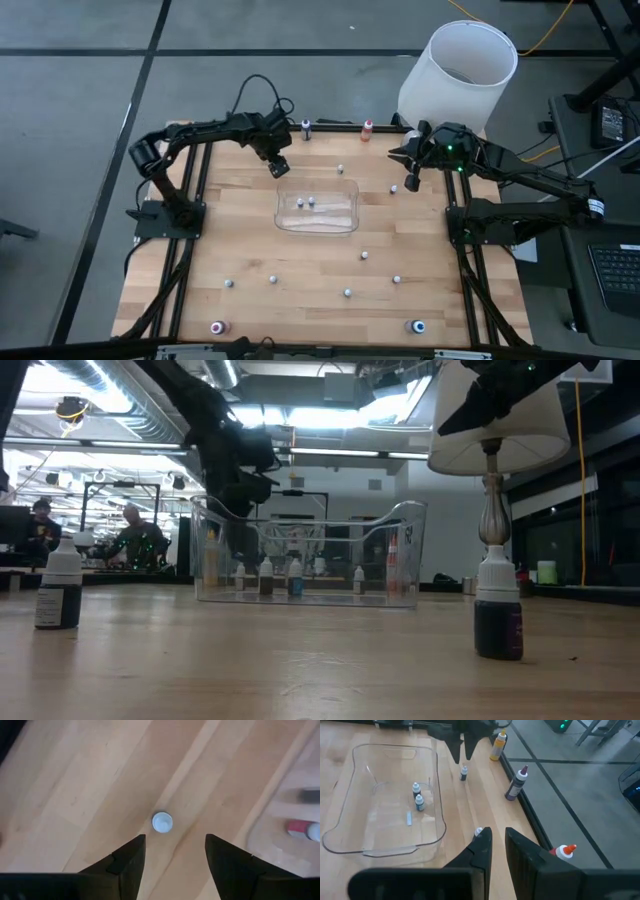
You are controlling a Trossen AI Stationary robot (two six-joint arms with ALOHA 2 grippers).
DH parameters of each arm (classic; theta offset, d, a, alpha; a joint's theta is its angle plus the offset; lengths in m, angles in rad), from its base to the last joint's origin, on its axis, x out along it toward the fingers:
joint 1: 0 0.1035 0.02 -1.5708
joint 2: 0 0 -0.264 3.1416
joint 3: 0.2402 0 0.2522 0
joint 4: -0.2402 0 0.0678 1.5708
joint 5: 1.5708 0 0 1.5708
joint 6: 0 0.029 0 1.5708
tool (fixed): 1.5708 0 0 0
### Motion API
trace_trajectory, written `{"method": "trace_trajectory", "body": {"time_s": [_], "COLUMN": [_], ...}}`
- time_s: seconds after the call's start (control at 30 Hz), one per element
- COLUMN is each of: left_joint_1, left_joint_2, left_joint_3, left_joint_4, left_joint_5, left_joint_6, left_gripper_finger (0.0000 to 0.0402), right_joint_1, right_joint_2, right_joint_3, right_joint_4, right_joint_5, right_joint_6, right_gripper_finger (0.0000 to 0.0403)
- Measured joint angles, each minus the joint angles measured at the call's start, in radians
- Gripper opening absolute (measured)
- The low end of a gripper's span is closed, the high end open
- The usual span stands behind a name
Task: Pick & Place food coloring
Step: Put the green food coloring bottle into the transparent bin
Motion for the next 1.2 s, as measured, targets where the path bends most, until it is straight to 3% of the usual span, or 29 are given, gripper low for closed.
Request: {"method": "trace_trajectory", "body": {"time_s": [0.67,1.2], "left_joint_1": [0.002,0.003], "left_joint_2": [0.117,0.117], "left_joint_3": [0.001,0.001], "left_joint_4": [0.096,0.091], "left_joint_5": [-0.008,-0.010], "left_joint_6": [-0.012,-0.028], "left_gripper_finger": [0.0195,0.0073], "right_joint_1": [0.000,0.000], "right_joint_2": [0.000,0.000], "right_joint_3": [0.000,0.000], "right_joint_4": [-0.014,-0.014], "right_joint_5": [-0.001,-0.001], "right_joint_6": [0.000,-0.048], "right_gripper_finger": [0.0058,0.0058]}}
